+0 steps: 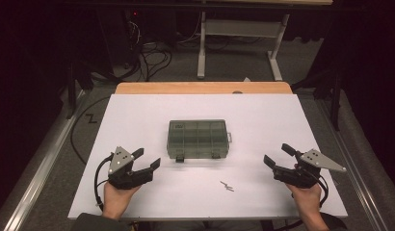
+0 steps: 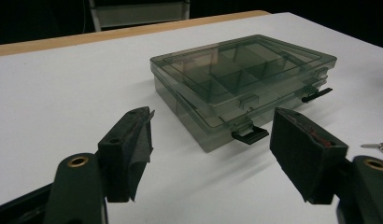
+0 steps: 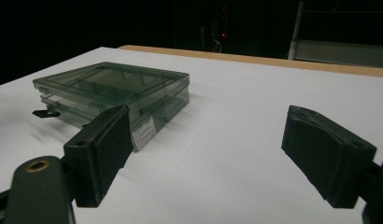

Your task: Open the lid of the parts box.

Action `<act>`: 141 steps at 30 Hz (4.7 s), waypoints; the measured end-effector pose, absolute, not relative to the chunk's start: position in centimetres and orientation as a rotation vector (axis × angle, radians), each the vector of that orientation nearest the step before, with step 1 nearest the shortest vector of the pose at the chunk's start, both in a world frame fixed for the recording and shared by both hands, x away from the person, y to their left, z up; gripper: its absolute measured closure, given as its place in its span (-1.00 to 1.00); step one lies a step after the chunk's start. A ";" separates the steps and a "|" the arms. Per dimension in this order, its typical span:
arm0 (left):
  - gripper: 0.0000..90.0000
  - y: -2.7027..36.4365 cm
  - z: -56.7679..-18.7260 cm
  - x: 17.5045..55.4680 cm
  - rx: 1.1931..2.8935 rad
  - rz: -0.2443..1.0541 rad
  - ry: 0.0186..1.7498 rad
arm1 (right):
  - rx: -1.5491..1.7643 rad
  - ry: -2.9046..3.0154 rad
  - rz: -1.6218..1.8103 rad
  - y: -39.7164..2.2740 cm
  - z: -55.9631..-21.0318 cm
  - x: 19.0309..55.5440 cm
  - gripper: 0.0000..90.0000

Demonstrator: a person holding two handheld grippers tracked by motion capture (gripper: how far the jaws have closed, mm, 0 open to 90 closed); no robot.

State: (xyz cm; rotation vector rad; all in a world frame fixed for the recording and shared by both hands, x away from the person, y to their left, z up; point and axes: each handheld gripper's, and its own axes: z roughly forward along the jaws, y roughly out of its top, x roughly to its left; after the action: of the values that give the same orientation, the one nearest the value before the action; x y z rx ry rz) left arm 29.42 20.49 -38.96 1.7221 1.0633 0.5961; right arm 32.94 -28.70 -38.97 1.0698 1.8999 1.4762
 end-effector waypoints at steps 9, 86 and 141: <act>-0.34 20.5 -39.0 29.4 1.722 0.592 1.066 | 1.069 1.900 1.477 -28.7 -38.9 32.9 -0.60; -0.39 19.6 -37.4 32.4 1.712 0.526 1.082 | 0.993 2.036 1.495 -25.0 -37.8 35.2 -0.43; 0.31 17.3 -37.9 36.1 1.866 0.502 1.052 | 0.972 2.255 1.345 -18.8 -38.4 39.1 0.42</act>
State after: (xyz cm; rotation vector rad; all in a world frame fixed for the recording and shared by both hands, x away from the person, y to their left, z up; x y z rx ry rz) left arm 36.13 17.25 -37.86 1.8659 1.0516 0.5025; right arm 39.10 -18.83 -38.43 0.9724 2.2550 1.3447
